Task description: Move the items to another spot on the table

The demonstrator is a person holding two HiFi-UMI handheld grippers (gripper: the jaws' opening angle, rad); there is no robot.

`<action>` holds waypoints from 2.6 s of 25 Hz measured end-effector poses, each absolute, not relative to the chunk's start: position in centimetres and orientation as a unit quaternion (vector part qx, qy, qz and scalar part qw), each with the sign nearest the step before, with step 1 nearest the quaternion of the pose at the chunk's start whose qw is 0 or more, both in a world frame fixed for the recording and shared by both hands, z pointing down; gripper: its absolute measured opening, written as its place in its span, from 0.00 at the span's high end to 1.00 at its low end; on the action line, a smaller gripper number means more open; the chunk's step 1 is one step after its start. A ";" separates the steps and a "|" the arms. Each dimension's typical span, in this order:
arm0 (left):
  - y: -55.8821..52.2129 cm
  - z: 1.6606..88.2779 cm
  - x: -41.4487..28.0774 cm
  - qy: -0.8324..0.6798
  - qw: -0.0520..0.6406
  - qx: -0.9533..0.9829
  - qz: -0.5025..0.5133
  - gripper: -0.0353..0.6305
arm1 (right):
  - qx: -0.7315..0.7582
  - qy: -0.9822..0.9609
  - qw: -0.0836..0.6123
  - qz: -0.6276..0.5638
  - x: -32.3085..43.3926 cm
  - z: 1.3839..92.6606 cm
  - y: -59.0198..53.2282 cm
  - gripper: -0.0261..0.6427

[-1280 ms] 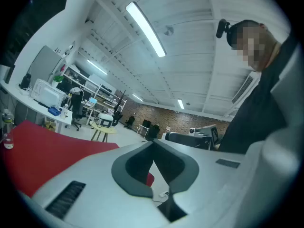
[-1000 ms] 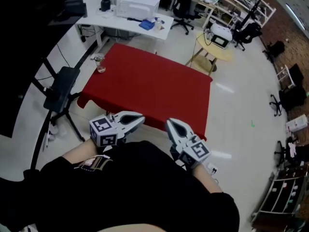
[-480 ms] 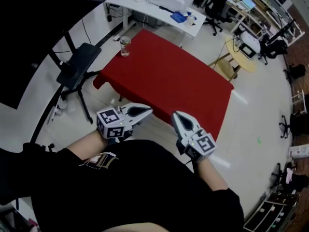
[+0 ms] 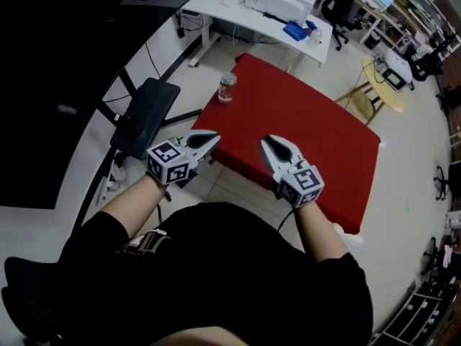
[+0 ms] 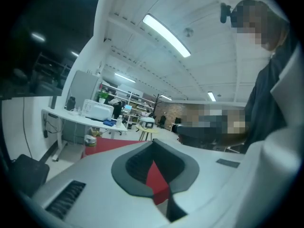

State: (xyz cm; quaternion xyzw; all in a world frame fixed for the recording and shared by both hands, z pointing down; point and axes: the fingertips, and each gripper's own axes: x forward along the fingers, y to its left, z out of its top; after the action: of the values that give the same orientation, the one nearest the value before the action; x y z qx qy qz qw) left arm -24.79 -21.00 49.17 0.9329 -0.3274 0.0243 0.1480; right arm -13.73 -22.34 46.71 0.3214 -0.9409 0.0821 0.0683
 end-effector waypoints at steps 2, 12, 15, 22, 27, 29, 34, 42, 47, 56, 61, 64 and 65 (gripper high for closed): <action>-24.2 50.9 -28.6 -0.357 0.152 0.920 0.045 0.94 | 0.318 -0.942 0.075 0.077 -16.7 47.9 -25.9 0.76; -34.9 58.5 -36.5 -0.422 0.181 0.885 0.071 0.71 | 0.317 -0.921 0.211 0.078 -25.3 62.3 -44.0 0.51; -37.3 60.3 -37.0 -0.431 0.186 0.880 0.076 0.62 | 0.323 -0.906 0.263 0.072 -26.4 67.3 -48.4 0.48; -39.9 64.2 -40.1 -0.460 0.221 0.856 0.082 0.58 | 0.373 -0.874 0.295 0.098 -29.3 74.1 -53.1 0.38; -40.7 64.8 -41.2 -0.462 0.234 0.851 0.084 0.58 | 0.405 -0.862 0.285 0.112 -30.3 75.2 -55.6 0.38; -40.9 64.6 -41.4 -0.462 0.235 0.851 0.080 0.58 | 0.414 -0.857 0.289 0.102 -30.4 75.4 -56.3 0.38; -41.0 64.8 -42.0 -0.460 0.237 0.852 0.082 0.58 | 0.407 -0.863 0.277 0.110 -31.4 75.5 -56.8 0.44; -40.6 63.6 -41.9 -0.448 0.224 0.862 0.076 0.60 | 0.407 -0.867 0.273 0.092 -30.6 73.2 -55.8 0.44; -39.7 62.7 -40.0 -0.439 0.205 0.871 0.081 0.84 | 0.427 -0.858 0.274 0.082 -27.0 70.9 -53.5 0.44; -38.6 60.7 -29.6 -0.357 0.179 0.912 0.096 0.94 | 0.499 -0.818 0.270 0.099 -14.3 68.5 -49.3 0.44; -37.9 60.6 -20.9 -0.322 0.172 0.925 0.110 0.94 | 0.529 -0.800 0.262 0.106 -4.8 67.5 -46.2 0.44; -37.3 60.9 -14.6 -0.298 0.163 0.933 0.117 0.94 | 0.547 -0.788 0.264 0.107 2.2 67.5 -44.5 0.44; -37.0 60.8 -12.4 -0.290 0.161 0.936 0.118 0.94 | 0.554 -0.782 0.265 0.109 4.7 67.6 -43.9 0.44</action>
State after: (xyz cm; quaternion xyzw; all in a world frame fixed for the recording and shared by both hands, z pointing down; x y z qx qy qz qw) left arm -12.38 -36.95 60.83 0.9359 -0.2904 0.1179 0.1610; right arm 4.70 -43.89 67.62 0.5536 -0.7821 0.1091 0.2645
